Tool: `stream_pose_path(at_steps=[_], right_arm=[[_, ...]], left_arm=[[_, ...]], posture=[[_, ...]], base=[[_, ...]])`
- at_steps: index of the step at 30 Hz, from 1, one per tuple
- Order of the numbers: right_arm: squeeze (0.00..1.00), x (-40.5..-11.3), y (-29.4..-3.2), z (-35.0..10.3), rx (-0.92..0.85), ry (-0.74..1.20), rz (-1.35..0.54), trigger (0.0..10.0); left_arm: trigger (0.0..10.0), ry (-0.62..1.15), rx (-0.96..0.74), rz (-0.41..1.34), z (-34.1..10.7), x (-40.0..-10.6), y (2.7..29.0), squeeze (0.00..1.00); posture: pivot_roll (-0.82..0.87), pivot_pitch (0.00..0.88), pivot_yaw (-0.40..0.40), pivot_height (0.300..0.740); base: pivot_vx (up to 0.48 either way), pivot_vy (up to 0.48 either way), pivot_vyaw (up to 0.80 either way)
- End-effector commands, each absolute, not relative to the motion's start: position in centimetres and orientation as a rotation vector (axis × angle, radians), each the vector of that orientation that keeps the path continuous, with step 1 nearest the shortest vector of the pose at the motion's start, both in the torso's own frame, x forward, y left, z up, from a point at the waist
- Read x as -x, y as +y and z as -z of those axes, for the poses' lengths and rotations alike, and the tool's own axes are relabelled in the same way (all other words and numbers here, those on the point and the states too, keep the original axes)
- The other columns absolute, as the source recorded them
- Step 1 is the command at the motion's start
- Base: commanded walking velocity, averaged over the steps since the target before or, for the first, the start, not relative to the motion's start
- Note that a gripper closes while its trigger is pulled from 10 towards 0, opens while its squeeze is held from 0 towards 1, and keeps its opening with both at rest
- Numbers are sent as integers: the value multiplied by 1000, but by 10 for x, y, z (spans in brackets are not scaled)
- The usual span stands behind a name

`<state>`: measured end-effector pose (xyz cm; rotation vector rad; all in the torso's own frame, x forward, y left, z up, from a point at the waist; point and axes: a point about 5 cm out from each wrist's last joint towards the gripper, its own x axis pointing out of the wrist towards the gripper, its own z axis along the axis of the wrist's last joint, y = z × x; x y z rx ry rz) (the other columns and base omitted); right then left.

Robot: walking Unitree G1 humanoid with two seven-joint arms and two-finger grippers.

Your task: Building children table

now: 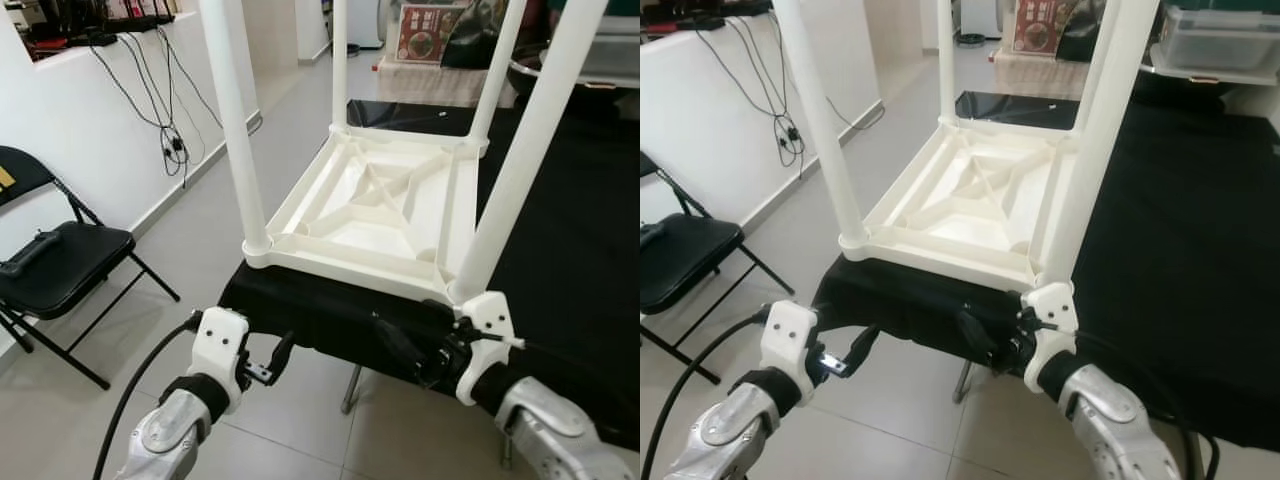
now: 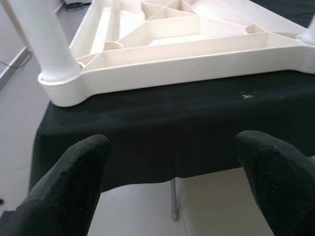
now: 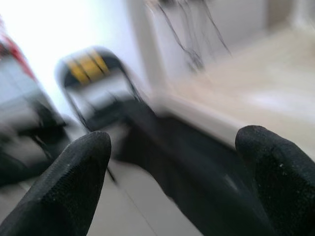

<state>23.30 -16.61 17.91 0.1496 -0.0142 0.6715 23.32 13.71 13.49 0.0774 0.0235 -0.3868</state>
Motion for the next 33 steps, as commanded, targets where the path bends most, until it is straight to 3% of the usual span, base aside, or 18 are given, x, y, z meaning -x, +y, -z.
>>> stream_pose_path(at_steps=[1,5,7,8,11,13,18,21,33], right_arm=[[0,-231,-166,-194,-189,-79,-704,10000],[0,-233,-168,-219,-232,-192,-720,10000],[0,-241,-174,-262,-238,-387,-659,10000],[0,-241,-174,-262,-238,-387,-659,10000],[0,-249,-187,-297,-176,-536,-520,10000],[0,-256,-206,-329,-2,-635,-321,10000],[0,-254,-223,-358,75,-707,-178,10000],[0,-252,-243,-378,169,-726,23,10000],[0,-267,-230,-364,156,-656,-25,10000]], left_arm=[[10000,30,-86,403,-134,-232,138,0],[10000,25,-86,423,-135,-232,137,0],[10000,9,-95,461,-137,-233,134,0],[10000,9,-95,461,-137,-233,134,0],[10000,-7,-99,477,-140,-235,133,0],[10000,-21,-100,486,-143,-238,132,0],[10000,-30,-102,490,-144,-241,131,0],[10000,-36,-102,491,-144,-242,131,0],[10000,-53,-98,487,-147,-244,130,0]], posture=[[-44,96,24,740],[-48,95,26,740],[-52,95,31,740],[-52,95,31,740],[-54,93,32,740],[-56,91,33,740],[-63,83,33,740],[-66,79,32,740],[-62,82,20,740]], base=[[0,0,0],[0,0,0],[0,0,0],[0,0,0],[0,0,0],[0,0,0],[0,0,0],[0,0,0],[0,0,0]])
